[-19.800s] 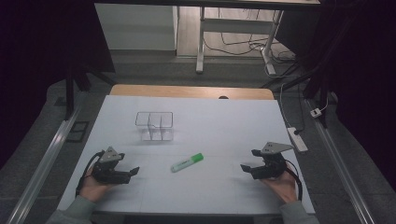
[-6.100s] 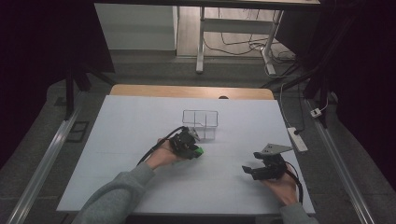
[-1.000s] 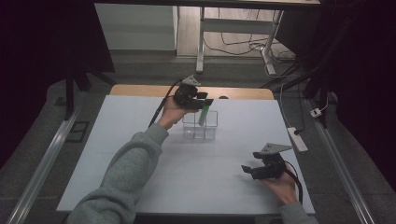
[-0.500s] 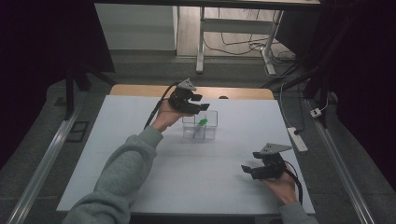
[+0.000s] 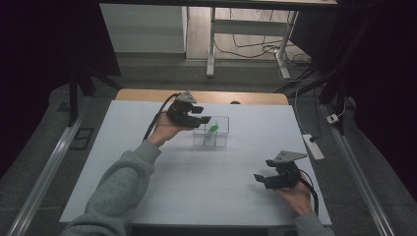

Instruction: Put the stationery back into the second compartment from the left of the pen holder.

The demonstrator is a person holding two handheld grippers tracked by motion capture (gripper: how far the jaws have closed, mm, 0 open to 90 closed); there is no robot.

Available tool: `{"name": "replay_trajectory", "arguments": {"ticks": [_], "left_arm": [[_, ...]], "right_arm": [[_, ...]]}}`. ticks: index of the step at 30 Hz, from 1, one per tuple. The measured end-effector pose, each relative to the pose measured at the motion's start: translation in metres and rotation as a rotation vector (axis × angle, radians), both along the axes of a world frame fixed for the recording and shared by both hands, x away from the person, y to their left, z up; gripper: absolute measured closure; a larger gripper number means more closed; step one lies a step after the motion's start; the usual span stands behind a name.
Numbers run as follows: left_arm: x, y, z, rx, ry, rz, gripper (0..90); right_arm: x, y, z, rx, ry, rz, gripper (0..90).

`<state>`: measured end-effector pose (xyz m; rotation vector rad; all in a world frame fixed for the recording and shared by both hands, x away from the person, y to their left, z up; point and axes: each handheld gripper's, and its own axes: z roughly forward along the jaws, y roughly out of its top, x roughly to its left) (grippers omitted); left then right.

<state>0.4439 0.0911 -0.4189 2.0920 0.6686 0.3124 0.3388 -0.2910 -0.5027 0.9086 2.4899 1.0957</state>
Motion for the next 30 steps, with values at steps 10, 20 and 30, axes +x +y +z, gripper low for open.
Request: {"name": "replay_trajectory", "arguments": {"ticks": [10,20,30], "left_arm": [[-0.032,0.036,-0.017,0.012,0.025,0.062,43.6],[-0.062,0.072,-0.042,0.014,0.062,0.109,42.7],[-0.1,0.093,-0.057,0.041,0.063,0.126,40.6]], "right_arm": [[-0.002,0.0,0.003,0.006,-0.011,0.003,21.7],[-0.002,0.0,0.004,0.006,-0.013,0.004,21.7],[-0.003,0.0,0.004,0.009,-0.013,0.001,21.6]]}}
